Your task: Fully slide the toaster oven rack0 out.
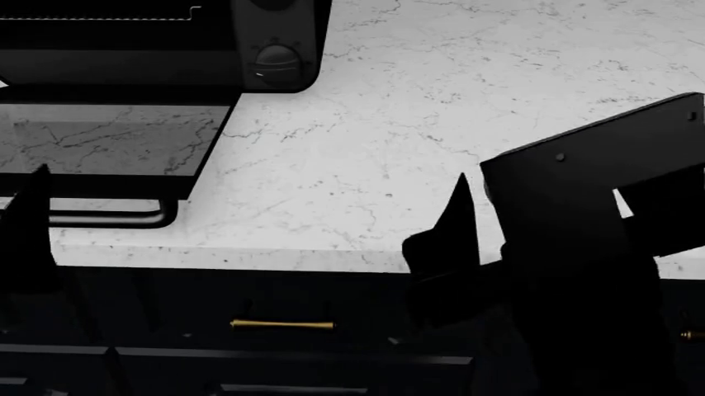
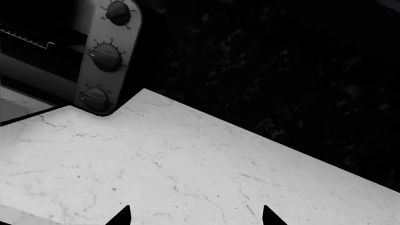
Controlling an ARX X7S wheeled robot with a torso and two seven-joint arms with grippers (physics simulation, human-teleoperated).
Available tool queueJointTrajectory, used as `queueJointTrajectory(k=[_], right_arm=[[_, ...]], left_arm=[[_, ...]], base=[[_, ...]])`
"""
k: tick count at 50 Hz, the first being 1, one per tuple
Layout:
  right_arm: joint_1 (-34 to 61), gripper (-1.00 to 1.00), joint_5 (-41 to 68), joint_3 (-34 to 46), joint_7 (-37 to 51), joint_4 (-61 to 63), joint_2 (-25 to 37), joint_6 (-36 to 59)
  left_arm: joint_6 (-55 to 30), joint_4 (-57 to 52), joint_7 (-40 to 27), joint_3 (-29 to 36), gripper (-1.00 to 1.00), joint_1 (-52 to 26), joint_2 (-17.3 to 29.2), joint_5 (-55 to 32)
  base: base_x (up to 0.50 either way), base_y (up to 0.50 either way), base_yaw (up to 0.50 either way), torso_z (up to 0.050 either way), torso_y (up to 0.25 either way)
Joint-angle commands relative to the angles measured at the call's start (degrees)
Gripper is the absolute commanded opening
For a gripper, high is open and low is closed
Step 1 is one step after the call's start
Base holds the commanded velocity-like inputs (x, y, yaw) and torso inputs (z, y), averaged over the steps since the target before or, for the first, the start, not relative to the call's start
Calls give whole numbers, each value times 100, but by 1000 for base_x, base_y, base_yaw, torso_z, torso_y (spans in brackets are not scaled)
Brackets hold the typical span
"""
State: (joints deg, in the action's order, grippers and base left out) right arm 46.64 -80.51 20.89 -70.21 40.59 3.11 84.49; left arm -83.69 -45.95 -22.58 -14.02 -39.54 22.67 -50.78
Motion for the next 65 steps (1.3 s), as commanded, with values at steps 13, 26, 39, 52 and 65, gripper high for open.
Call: queueJointTrajectory(k=[13, 26, 39, 52, 65], right_arm=[[1045, 100, -181, -621, -504, -625, 230, -13], [992, 100, -511, -468, -781, -693, 198, -45], [647, 100, 258, -735, -100, -626, 129, -266], [507, 100, 295, -673, -58, -477, 98, -257], [558, 100, 265, -621, -85, -465, 93, -190]], left_arm=[[198, 1034, -585, 500, 100, -1083, 537, -755], [298, 1007, -621, 413, 100, -951, 585, -884], [311, 953, -674, 320, 100, -893, 616, -1103], [463, 867, -639, 359, 100, -782, 789, -1084], [439, 216, 945, 1077, 100, -1444, 1911, -1580]], base=[[355, -98, 0, 0, 0], [500, 53, 0, 0, 0], [500, 95, 0, 0, 1], [207, 0, 0, 0, 1], [0, 0, 0, 0, 0]])
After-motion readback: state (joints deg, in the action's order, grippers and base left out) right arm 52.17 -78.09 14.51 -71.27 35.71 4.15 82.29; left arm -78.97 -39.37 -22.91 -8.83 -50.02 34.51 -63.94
